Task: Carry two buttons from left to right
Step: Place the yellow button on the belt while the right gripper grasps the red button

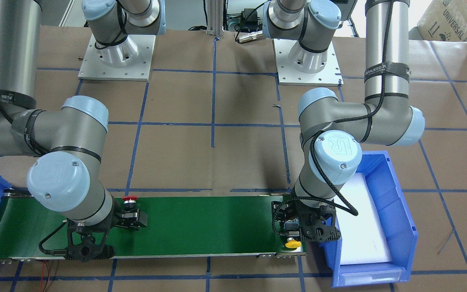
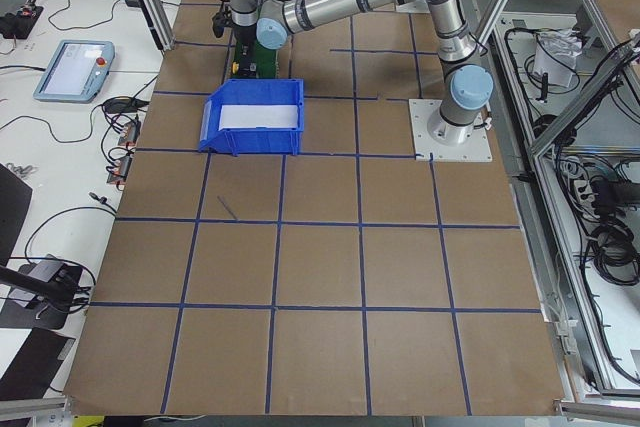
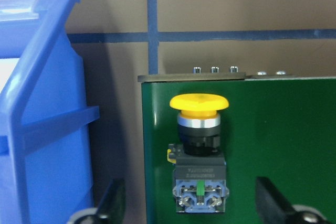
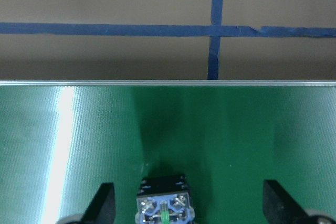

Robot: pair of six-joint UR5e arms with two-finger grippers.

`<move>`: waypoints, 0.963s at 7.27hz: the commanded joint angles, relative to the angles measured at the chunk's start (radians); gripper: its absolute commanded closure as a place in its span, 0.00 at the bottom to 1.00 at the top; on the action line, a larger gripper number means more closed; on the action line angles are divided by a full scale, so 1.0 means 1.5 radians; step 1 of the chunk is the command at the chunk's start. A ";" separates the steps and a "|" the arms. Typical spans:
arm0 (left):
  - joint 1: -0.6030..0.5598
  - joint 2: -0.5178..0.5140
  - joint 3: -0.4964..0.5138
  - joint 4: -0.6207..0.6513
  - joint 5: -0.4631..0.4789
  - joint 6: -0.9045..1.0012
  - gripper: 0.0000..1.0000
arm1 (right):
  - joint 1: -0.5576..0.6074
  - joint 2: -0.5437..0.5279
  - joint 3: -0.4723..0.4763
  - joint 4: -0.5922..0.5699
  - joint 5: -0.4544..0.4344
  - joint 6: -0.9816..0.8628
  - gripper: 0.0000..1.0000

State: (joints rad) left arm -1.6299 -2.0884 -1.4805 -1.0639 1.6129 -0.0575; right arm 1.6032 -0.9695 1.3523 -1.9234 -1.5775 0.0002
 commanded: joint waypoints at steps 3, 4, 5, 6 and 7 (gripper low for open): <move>0.039 0.023 0.020 -0.038 0.025 0.011 0.00 | -0.003 0.002 0.002 0.008 0.001 -0.004 0.04; 0.048 0.037 0.018 -0.040 0.026 0.011 0.00 | -0.003 0.002 0.002 0.010 0.009 -0.005 0.14; 0.063 0.066 0.006 -0.040 0.027 0.017 0.00 | -0.003 0.003 0.002 0.014 0.008 -0.022 0.39; 0.083 0.083 0.000 -0.058 0.027 0.022 0.00 | -0.006 0.002 0.002 0.032 0.007 -0.045 0.57; 0.095 0.103 0.000 -0.083 0.027 0.028 0.00 | -0.010 0.001 0.000 0.069 0.002 -0.053 0.76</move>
State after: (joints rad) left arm -1.5143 -1.9708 -1.4753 -1.1515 1.6535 -0.0258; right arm 1.5938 -0.9666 1.3542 -1.8706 -1.5690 -0.0565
